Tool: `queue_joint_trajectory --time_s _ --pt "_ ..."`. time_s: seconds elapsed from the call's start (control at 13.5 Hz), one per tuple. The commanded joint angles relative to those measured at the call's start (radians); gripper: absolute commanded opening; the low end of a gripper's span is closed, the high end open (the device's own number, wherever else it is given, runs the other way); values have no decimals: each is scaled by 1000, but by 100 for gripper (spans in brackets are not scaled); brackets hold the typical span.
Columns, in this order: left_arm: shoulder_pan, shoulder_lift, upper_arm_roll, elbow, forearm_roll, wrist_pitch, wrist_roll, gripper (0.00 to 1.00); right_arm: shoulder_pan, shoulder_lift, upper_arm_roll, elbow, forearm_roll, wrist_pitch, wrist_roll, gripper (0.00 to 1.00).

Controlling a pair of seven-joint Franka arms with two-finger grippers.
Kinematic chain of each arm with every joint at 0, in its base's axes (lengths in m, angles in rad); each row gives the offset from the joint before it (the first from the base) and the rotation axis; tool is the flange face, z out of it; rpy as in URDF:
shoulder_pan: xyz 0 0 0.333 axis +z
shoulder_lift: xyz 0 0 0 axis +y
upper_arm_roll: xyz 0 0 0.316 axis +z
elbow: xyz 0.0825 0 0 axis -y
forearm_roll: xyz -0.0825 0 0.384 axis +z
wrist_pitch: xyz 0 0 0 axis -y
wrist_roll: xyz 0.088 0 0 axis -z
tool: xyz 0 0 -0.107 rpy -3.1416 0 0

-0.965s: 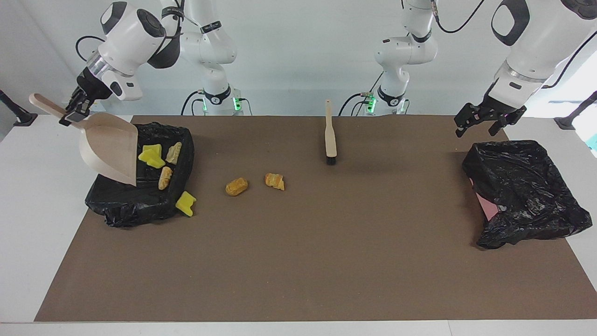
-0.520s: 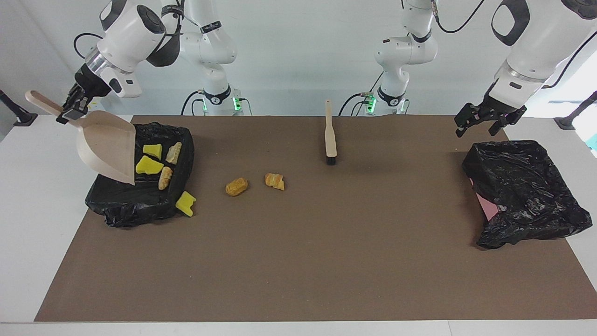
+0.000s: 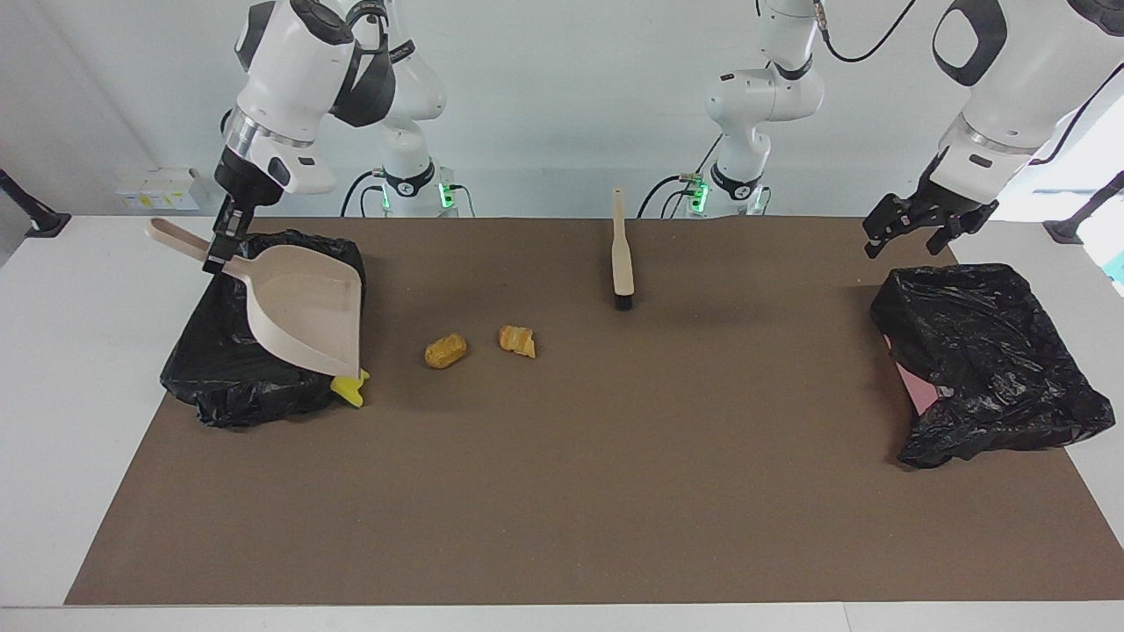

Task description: Sweep and dump trash in bin

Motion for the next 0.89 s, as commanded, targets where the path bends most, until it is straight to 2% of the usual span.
queue_joint_trajectory --time_s 0.0,0.07,0.22,0.3,0.67,0.82 --pt "2 -10 -1 -2 15 -7 4 100 128 167 17 175 24 -134 227 0" --pt "2 -10 -1 -2 15 -7 4 100 170 234 17 241 35 -190 308 0" --pt "2 -10 -1 -2 15 -7 4 100 277 401 16 441 62 -325 510 0" --pt "2 -10 -1 -2 15 -7 4 100 309 454 16 509 76 -350 592 0" --pt "2 -10 -1 -2 15 -7 4 100 461 665 14 762 211 -406 1075 0" --pt "2 -10 -1 -2 15 -7 4 100 506 741 16 830 293 -392 1299 0"
